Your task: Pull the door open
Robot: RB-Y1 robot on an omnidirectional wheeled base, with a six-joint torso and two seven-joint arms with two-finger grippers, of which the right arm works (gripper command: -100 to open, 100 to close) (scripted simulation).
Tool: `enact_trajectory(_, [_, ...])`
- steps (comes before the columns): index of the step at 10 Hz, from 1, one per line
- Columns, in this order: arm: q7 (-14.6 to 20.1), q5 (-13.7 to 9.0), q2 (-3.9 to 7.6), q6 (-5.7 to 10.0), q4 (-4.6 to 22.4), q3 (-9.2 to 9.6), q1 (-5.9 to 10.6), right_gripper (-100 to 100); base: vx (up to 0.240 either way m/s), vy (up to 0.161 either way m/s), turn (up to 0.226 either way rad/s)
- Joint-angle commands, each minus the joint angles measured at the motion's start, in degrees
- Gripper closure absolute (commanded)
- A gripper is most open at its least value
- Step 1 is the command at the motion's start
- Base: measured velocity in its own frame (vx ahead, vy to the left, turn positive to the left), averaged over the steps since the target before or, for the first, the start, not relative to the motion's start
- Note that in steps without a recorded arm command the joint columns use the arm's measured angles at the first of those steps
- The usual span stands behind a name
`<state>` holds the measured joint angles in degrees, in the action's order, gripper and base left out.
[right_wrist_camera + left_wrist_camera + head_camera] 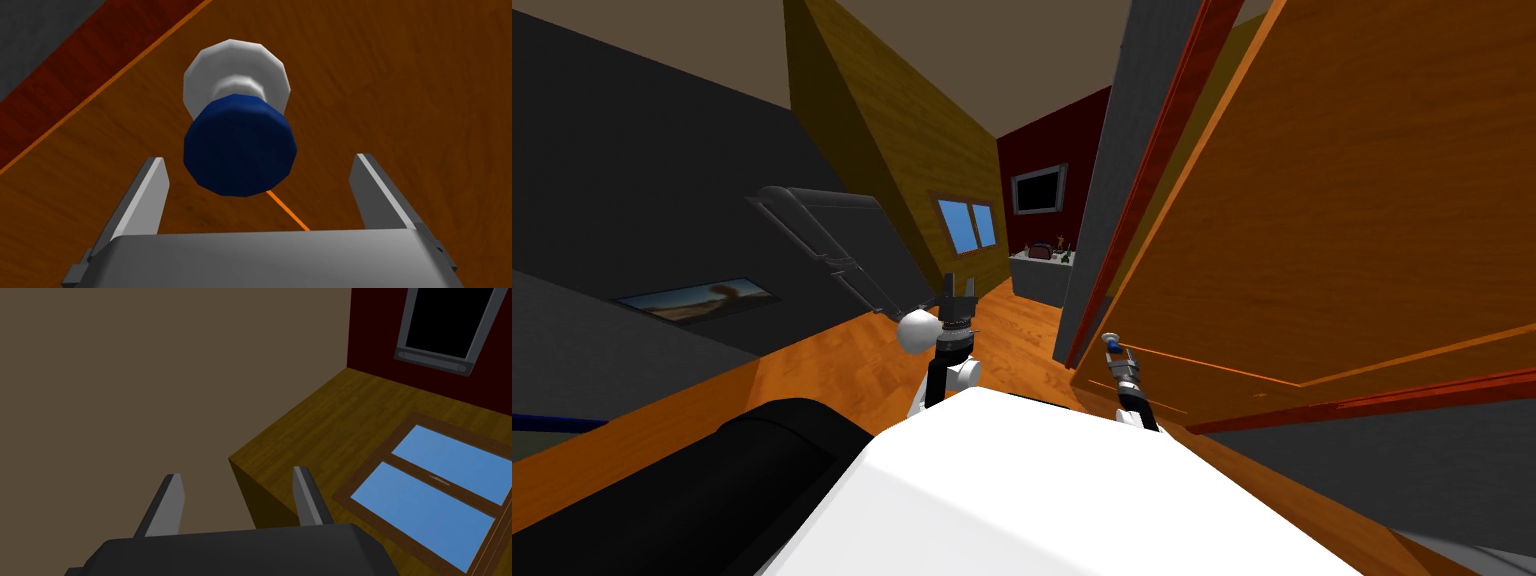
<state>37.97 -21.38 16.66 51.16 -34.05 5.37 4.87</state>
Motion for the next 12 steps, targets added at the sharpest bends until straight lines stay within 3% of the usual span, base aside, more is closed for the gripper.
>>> enact_trajectory(1, [2.86,-1.22,-0.16,-0.22,-0.28,0.71,0.11,-100,-0.063,-0.026,0.042])
enact_trajectory(12, [17.75,-6.5,-0.87,-1.36,-2.08,3.76,0.27,-100,-0.047,-0.012,0.021])
